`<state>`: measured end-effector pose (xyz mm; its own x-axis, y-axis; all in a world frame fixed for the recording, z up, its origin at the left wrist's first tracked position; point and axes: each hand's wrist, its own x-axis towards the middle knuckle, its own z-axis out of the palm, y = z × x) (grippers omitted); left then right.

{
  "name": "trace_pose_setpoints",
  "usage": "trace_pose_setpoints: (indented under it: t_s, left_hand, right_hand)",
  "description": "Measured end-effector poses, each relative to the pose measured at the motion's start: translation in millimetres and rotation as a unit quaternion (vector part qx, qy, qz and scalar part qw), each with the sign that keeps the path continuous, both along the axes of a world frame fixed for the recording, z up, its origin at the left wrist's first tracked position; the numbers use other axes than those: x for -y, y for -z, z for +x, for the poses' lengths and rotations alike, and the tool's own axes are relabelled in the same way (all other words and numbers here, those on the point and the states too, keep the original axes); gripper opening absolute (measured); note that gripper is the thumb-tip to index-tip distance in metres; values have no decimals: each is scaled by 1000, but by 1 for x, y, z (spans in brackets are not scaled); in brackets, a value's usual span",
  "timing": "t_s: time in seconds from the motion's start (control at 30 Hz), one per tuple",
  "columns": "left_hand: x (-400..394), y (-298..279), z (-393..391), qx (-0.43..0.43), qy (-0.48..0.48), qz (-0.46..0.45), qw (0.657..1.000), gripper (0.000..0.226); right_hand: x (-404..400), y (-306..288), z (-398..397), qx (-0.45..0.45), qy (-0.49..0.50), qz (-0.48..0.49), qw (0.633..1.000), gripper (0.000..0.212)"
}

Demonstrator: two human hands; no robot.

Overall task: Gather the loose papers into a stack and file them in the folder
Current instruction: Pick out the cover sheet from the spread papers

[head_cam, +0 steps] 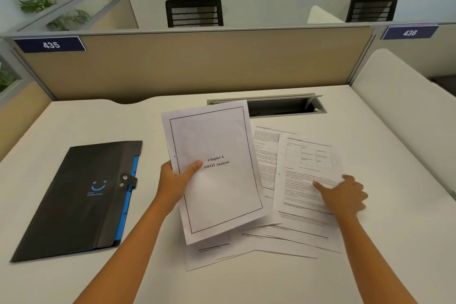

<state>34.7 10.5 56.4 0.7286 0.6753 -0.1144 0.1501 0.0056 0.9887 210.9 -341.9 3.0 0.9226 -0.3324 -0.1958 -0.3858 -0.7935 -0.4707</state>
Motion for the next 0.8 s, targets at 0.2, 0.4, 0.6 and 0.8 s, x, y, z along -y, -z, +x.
trace_pose_setpoints:
  t_s: [0.2, 0.4, 0.6, 0.8]
  left_hand:
    - [-5, 8, -1, -14, -53, -32, 998, 60]
    - [-10, 14, -8, -21, -66, -50, 996, 64]
    - [-20, 16, -14, -42, -96, -73, 992, 84]
    - [-23, 20, -22, -46, -93, -87, 991, 81]
  right_hand:
    - [12, 2, 9, -29, 34, 20, 999, 112]
    - [11, -3, 9, -3, 23, 69, 997, 99]
    - [-9, -9, 3, 31, -9, 93, 995, 56]
    - [-48, -12, 7, 24, -62, 79, 995, 69]
